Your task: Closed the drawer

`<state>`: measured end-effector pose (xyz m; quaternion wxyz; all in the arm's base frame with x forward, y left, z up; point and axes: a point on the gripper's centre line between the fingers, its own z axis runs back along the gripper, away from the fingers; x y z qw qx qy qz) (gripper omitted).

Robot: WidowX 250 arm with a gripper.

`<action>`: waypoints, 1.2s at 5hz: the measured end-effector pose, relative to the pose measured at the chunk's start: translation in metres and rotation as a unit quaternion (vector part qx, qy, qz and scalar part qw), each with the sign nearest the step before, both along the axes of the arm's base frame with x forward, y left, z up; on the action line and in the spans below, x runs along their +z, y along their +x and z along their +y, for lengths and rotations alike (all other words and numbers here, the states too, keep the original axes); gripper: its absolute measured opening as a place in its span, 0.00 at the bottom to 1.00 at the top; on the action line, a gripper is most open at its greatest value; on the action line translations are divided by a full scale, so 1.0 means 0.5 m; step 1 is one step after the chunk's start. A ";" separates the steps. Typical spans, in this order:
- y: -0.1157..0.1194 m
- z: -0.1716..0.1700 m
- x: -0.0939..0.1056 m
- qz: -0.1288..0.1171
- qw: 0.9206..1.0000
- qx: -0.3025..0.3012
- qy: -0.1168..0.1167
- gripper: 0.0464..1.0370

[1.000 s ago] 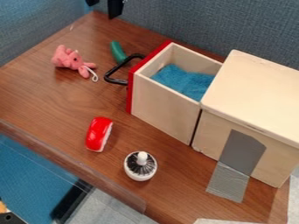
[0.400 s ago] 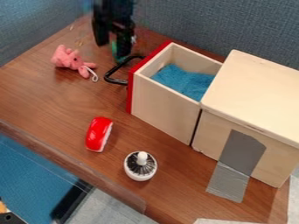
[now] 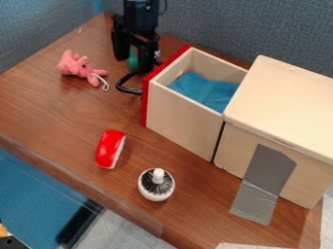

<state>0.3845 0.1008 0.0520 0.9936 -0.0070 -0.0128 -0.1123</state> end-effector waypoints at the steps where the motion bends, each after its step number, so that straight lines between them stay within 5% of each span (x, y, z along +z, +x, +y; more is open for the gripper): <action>1: 0.000 0.003 -0.033 0.022 1.000 0.010 -0.002 0.89; 3: -0.013 -0.009 -0.047 0.038 0.999 0.032 -0.014 0.29; 4: -0.032 -0.017 -0.058 0.050 0.997 0.050 -0.019 0.11; 6: -0.036 -0.027 -0.058 0.057 0.995 0.079 -0.020 0.08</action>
